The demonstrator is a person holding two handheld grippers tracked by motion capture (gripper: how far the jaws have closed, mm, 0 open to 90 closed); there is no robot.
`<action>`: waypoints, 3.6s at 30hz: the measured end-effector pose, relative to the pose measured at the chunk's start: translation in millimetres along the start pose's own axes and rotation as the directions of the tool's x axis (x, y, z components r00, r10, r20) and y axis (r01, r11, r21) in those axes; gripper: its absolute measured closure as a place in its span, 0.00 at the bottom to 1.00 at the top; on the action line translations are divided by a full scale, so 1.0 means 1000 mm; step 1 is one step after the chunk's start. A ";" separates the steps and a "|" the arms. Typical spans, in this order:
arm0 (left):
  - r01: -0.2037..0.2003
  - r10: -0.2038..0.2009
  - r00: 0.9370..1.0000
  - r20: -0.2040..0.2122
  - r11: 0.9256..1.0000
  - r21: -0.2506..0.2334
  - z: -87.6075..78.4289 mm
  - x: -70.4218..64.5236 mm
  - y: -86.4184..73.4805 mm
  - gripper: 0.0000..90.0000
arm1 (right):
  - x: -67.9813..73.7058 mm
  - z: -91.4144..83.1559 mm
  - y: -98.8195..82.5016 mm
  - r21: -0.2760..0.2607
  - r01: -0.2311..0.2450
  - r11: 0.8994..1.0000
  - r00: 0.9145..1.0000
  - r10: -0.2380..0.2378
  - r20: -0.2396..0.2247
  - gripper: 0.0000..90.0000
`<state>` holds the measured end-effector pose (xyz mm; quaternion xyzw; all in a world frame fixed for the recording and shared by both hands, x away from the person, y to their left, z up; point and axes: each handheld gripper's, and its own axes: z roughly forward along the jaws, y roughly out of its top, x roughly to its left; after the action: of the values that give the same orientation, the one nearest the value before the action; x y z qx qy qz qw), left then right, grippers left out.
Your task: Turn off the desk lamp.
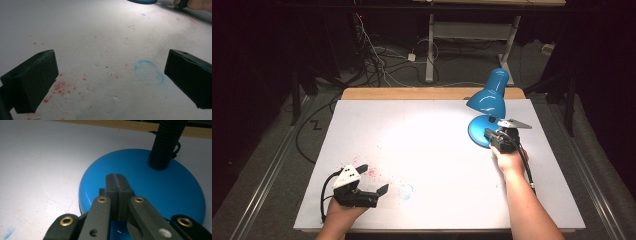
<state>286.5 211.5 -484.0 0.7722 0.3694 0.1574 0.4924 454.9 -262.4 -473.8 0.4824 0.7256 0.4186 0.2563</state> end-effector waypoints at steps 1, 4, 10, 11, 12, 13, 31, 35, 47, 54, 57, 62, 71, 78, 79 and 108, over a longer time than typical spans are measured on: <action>0.000 0.000 1.000 0.000 1.000 -0.002 0.000 0.000 0.000 0.00 | 0.000 0.000 0.000 0.000 -0.005 1.000 1.000 0.005 -0.002 1.00; 0.001 -0.001 1.000 0.001 1.000 -0.002 0.000 0.000 0.000 0.00 | 0.000 0.000 0.000 0.000 0.004 1.000 1.000 -0.004 -0.001 1.00; 0.001 -0.001 1.000 0.006 1.000 -0.001 0.000 0.000 0.000 0.00 | 0.000 0.001 0.000 0.000 0.009 1.000 1.000 -0.009 0.005 1.00; 0.002 -0.002 1.000 0.004 1.000 -0.002 0.000 0.000 0.000 0.00 | 0.000 0.001 0.000 -0.004 0.004 1.000 1.000 -0.004 0.006 1.00; 0.003 -0.003 1.000 0.004 1.000 -0.003 0.000 0.000 0.000 0.00 | -0.001 0.001 0.000 -0.003 0.000 1.000 1.000 0.000 0.004 1.00; 0.006 -0.006 1.000 0.004 1.000 -0.006 -0.001 0.000 0.000 0.00 | -0.001 0.002 -0.001 0.001 0.006 1.000 0.999 -0.006 0.048 1.00; 0.000 0.000 1.000 0.015 1.000 -0.013 -0.001 0.001 0.000 0.00 | -0.001 0.001 -0.001 0.004 0.008 1.000 0.999 -0.008 0.054 1.00; -0.001 0.001 1.000 0.016 1.000 -0.013 -0.001 0.001 0.001 0.00 | -0.002 -0.001 0.000 0.006 -0.018 1.000 0.999 0.017 0.045 1.00; -0.002 0.002 1.000 0.024 1.000 -0.010 0.001 0.000 0.000 0.00 | 0.013 -0.026 0.008 -0.034 0.004 0.999 1.000 -0.004 -0.006 1.00; 0.001 0.000 1.000 0.022 1.000 -0.006 0.003 0.001 0.000 0.00 | 0.031 -0.047 0.003 -0.077 0.022 0.997 0.998 -0.027 -0.063 1.00; -0.005 0.005 1.000 0.020 1.000 -0.006 0.003 0.000 0.000 0.00 | 0.039 -0.051 -0.005 -0.070 0.032 0.997 0.996 -0.038 -0.085 1.00; 0.000 0.000 1.000 0.019 1.000 -0.004 0.004 0.000 0.000 0.00 | 0.049 -0.057 -0.024 -0.051 0.037 0.998 0.992 -0.043 -0.122 1.00; 0.003 -0.003 1.000 0.017 1.000 -0.002 0.005 0.003 -0.002 0.00 | 0.058 -0.087 -0.052 -0.053 0.056 0.997 0.985 -0.064 -0.163 1.00; 0.008 -0.008 1.000 0.021 1.000 -0.013 0.004 0.003 -0.002 0.00 | 0.060 -0.124 -0.075 -0.072 0.071 0.995 0.982 -0.082 -0.171 1.00; 0.006 -0.005 1.000 0.023 1.000 -0.012 0.004 0.003 -0.002 0.00 | 0.060 -0.130 -0.078 -0.080 0.081 0.993 0.982 -0.093 -0.165 1.00; -0.012 0.012 1.000 -0.009 1.000 0.005 0.000 0.003 0.000 0.00 | 0.067 -0.134 -0.081 -0.136 0.102 0.985 0.982 -0.122 -0.147 0.00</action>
<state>288.8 213.8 -484.4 0.7749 0.3673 0.1632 0.4877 284.7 -264.1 -471.0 0.3893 0.7410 0.4852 0.2528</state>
